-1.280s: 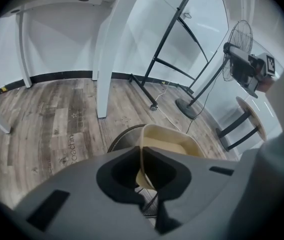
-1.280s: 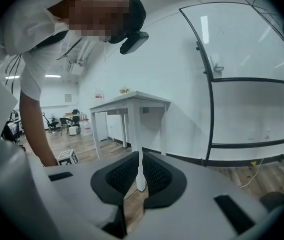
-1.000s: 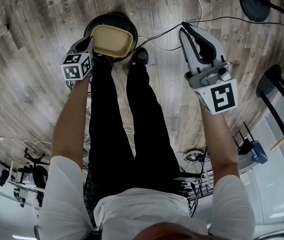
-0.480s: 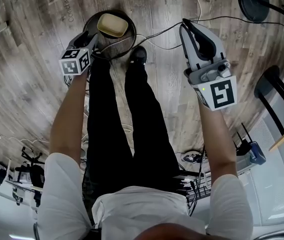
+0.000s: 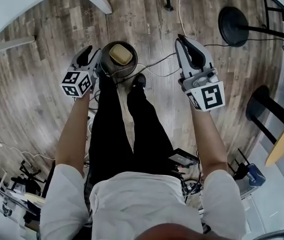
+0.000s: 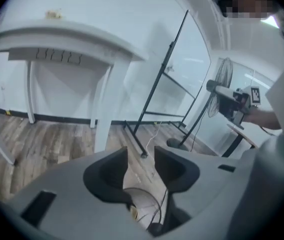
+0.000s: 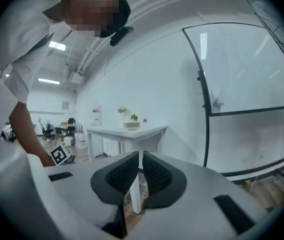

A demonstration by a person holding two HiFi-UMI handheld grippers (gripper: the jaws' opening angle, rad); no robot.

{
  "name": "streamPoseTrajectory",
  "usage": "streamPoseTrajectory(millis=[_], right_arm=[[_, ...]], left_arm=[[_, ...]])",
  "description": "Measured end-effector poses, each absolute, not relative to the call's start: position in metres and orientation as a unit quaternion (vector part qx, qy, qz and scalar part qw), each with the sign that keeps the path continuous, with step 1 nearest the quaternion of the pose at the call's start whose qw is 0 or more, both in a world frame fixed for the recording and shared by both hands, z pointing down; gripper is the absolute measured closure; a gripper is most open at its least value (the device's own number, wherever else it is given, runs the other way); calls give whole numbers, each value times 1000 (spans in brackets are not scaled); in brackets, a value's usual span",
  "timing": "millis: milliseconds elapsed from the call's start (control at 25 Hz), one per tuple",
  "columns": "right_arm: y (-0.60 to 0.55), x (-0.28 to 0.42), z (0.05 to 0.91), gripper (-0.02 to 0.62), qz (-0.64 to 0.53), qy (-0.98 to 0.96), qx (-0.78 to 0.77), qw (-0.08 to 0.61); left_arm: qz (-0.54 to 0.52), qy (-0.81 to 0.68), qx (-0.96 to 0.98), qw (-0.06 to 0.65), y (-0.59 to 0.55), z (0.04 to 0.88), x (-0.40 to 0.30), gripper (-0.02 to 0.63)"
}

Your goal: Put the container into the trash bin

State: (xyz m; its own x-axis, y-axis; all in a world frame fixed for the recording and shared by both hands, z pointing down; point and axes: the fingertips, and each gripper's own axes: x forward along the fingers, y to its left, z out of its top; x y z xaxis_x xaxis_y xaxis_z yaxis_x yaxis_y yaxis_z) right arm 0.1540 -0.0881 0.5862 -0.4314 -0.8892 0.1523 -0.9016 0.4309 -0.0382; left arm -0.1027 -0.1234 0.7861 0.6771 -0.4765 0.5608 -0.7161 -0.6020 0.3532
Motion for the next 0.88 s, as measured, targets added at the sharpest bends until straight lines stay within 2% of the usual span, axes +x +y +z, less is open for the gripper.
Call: streamPoseTrajectory(millis=[80, 240, 440, 680, 880], right_arm=[[-89, 151, 538, 546, 49, -848, 527, 20], [-56, 127, 429, 546, -17, -869, 494, 7], [-27, 121, 301, 545, -82, -875, 474, -50], [17, 135, 196, 545, -116, -861, 481, -115], [43, 134, 169, 545, -133, -869, 460, -127]], left_arm=[[172, -354, 884, 252, -136, 715, -100, 437], [110, -356, 907, 196, -124, 567, -99, 440], [41, -374, 921, 103, -106, 397, -115, 440], [-17, -418, 908, 28, -67, 252, -161, 440], [-48, -447, 893, -9, -33, 182, -197, 440]])
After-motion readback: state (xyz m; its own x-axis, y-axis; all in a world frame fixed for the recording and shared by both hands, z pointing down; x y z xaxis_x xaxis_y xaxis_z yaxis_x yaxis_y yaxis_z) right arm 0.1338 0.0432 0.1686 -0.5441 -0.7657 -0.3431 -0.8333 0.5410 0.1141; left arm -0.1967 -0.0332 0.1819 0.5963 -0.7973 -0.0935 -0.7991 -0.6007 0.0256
